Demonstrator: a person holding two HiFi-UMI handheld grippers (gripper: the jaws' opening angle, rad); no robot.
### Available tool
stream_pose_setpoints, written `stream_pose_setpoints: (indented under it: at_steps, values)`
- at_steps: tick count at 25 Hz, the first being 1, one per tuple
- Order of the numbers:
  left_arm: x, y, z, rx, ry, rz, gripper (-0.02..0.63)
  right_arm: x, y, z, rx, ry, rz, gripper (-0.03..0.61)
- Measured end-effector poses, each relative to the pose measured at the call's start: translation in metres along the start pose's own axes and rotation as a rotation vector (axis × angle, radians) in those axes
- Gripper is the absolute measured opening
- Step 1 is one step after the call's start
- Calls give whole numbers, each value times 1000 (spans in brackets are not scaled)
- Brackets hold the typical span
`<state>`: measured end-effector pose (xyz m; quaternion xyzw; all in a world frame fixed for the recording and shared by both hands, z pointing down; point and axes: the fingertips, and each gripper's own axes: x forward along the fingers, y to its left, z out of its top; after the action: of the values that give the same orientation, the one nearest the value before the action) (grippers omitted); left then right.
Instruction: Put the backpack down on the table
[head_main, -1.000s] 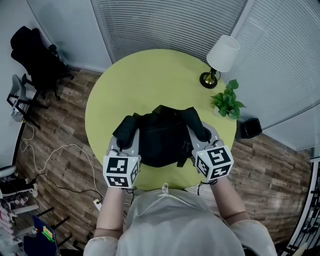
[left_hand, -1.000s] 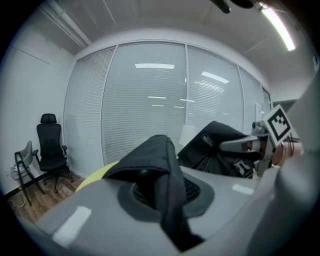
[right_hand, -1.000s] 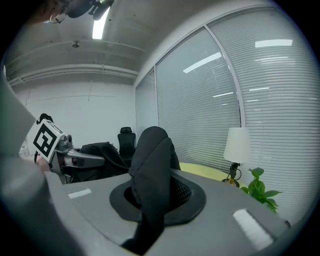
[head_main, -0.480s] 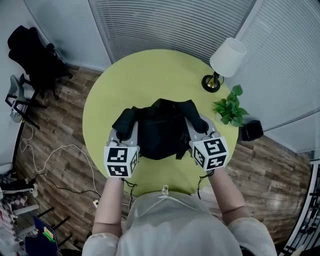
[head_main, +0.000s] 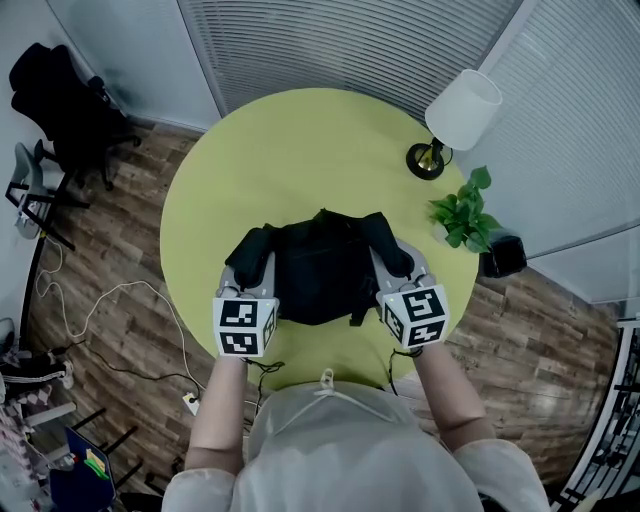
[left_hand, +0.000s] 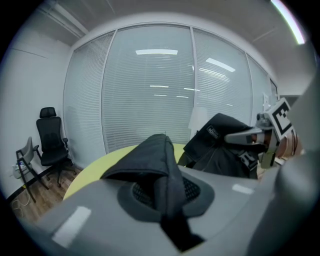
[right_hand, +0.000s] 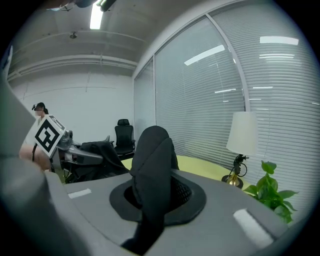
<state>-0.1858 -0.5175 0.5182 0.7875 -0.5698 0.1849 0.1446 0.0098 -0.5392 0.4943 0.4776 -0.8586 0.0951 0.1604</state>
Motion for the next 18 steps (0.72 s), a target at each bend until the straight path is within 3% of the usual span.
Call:
stream_pose_setpoints:
  at_steps: [8, 18]
  values:
    - [0, 4, -10, 7, 8, 4, 43, -4, -2, -11, 22, 4, -19, 35]
    - [3, 0, -31, 36, 83, 28, 43, -1, -5, -35, 59, 53, -37, 35]
